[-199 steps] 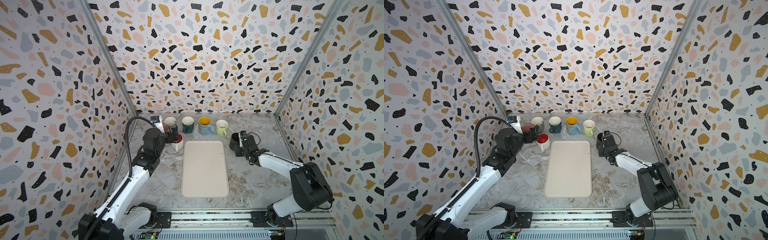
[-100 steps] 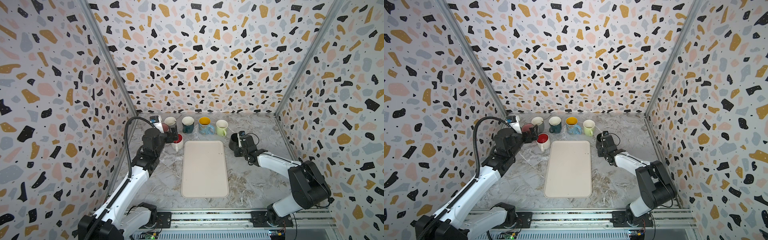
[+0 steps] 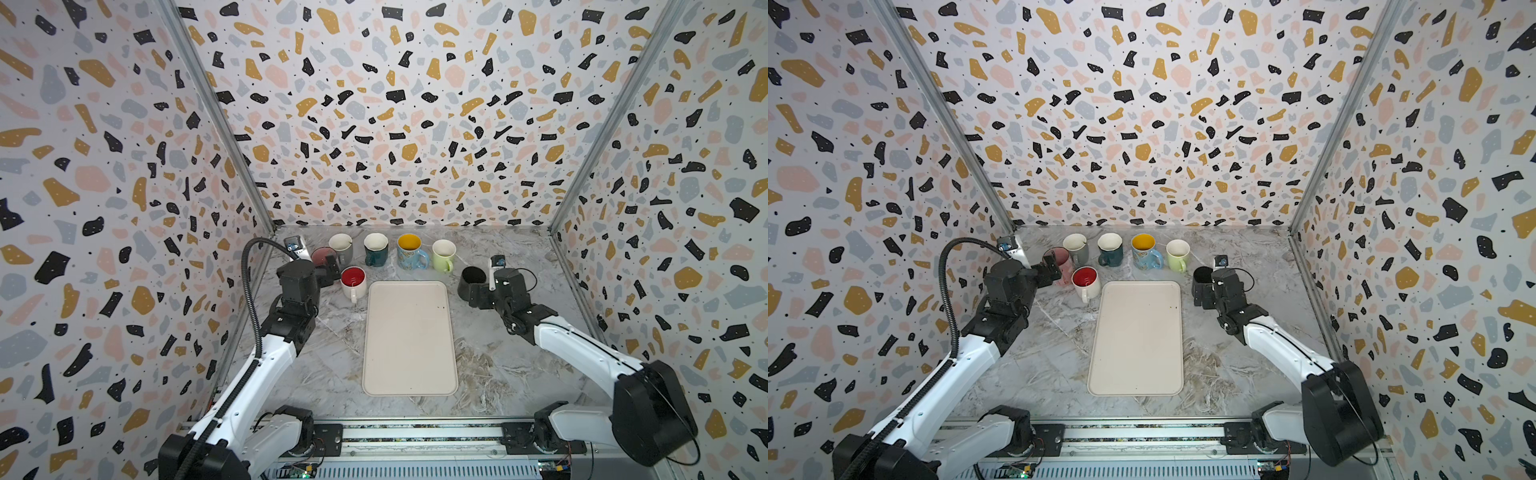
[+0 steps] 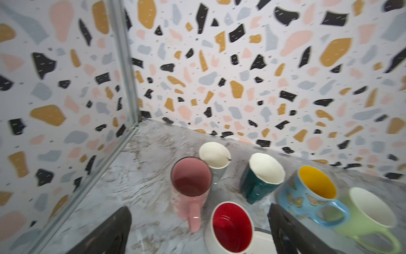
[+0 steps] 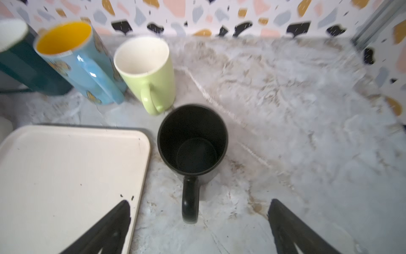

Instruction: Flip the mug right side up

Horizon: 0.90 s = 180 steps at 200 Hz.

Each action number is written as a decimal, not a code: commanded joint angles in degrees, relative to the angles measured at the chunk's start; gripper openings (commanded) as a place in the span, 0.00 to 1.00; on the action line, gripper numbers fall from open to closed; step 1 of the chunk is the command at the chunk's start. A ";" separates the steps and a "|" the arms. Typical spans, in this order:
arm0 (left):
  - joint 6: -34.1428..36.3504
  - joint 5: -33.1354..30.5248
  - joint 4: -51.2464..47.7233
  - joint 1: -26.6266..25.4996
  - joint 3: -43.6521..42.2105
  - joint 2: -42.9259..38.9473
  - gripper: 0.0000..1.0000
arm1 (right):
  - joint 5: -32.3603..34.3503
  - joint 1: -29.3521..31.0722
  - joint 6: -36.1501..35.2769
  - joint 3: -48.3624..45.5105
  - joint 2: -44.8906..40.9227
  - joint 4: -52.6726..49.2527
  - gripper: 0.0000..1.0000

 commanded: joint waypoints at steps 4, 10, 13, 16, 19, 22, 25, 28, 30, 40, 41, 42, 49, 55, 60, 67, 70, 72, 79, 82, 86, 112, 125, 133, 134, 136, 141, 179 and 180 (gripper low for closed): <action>1.00 -13.59 8.72 1.13 -7.11 -0.59 0.98 | 4.59 -3.69 -3.82 -3.09 -5.23 2.49 0.99; 1.05 -15.38 12.70 1.15 -9.29 -0.89 0.98 | 4.80 -4.81 -4.24 -3.97 -5.76 3.82 0.99; 1.24 -16.14 14.33 1.24 -10.41 -0.96 0.99 | 4.96 -5.36 -4.32 -4.47 -6.05 4.53 0.99; 1.55 -16.77 15.85 1.25 -11.60 -1.09 0.99 | 5.26 -5.89 -4.43 -4.90 -6.29 5.24 0.99; 1.82 -17.27 17.39 1.39 -12.56 -1.12 0.99 | 5.45 -6.41 -4.51 -5.23 -6.38 6.00 0.99; 1.97 -17.70 18.85 1.42 -13.57 -1.06 0.99 | 5.65 -7.02 -4.60 -5.86 -6.43 6.78 0.99; 2.11 -18.09 19.99 1.57 -14.57 -1.00 1.00 | 5.84 -7.61 -4.66 -6.29 -6.45 7.53 0.99; 2.23 -18.44 21.03 1.74 -15.35 -0.89 1.00 | 6.01 -8.19 -4.62 -6.71 -6.45 8.26 0.99; 2.32 -18.56 21.78 1.81 -15.82 -0.83 1.00 | 6.17 -8.53 -4.61 -6.99 -6.41 8.75 0.99; 2.58 -18.77 24.46 2.40 -18.17 -0.31 1.00 | 7.26 -10.07 -4.60 -8.33 -5.96 11.31 0.99; 2.60 -18.79 24.74 2.48 -18.33 -0.28 1.00 | 7.33 -10.22 -4.65 -8.53 -5.90 11.78 0.99; 2.65 -18.80 24.92 2.48 -18.55 -0.22 1.00 | 7.41 -10.34 -4.72 -8.72 -5.87 12.15 0.99; 2.81 -18.90 26.64 2.61 -19.86 0.02 1.00 | 7.74 -11.14 -5.01 -9.77 -5.37 14.37 0.99; 3.00 -18.85 28.07 2.65 -20.92 0.10 1.00 | 8.00 -11.67 -5.29 -10.67 -4.89 16.40 0.99; 3.14 -18.62 29.37 2.78 -21.86 0.10 1.00 | 8.08 -12.08 -5.63 -11.38 -4.51 17.99 0.99; 3.56 -18.11 31.28 2.91 -23.16 0.24 1.00 | 7.92 -12.57 -6.13 -12.09 -3.64 19.92 0.99; 3.73 -17.89 32.07 2.98 -23.71 0.27 1.00 | 7.94 -12.69 -6.39 -12.49 -3.36 20.81 0.99; 3.79 -17.75 32.47 3.00 -24.04 0.28 1.00 | 8.00 -12.77 -6.62 -12.74 -3.09 21.45 0.99; 4.22 -17.09 34.30 3.17 -25.06 0.43 1.00 | 8.02 -12.94 -7.70 -13.66 -2.39 23.90 0.99; 4.40 -16.72 35.13 3.18 -25.58 0.44 1.00 | 8.12 -13.02 -8.26 -14.17 -1.99 24.99 0.99; 4.76 -16.27 36.26 3.27 -26.24 0.53 1.00 | 8.31 -13.09 -8.77 -14.82 -1.56 26.50 0.99; 7.02 -14.91 42.29 3.36 -30.04 1.75 0.99 | 9.47 -13.52 -11.79 -19.00 1.36 36.58 0.99; 8.04 -14.79 46.95 3.36 -32.52 2.41 0.99 | 9.69 -13.51 -12.90 -20.83 3.09 41.13 0.99; 8.67 -14.45 50.57 3.37 -34.06 3.02 0.99 | 9.62 -13.61 -13.98 -21.96 4.42 44.21 0.99; 8.76 -14.39 51.06 3.36 -34.28 3.10 0.99 | 9.61 -13.57 -14.09 -22.07 4.61 44.58 0.99; 9.09 -14.19 51.88 3.36 -34.55 3.27 0.99 | 9.56 -13.61 -14.21 -22.28 4.95 45.30 0.99; 9.99 -13.96 52.87 3.36 -34.92 3.57 0.99 | 9.39 -13.62 -14.65 -22.93 5.72 47.00 0.99; 12.09 -11.70 57.52 3.41 -36.26 6.84 0.99 | 6.01 -13.49 -14.70 -24.07 10.74 53.22 0.99; 12.14 -11.61 57.71 3.38 -36.35 6.99 0.99 | 5.91 -13.51 -14.71 -24.13 10.84 53.48 0.99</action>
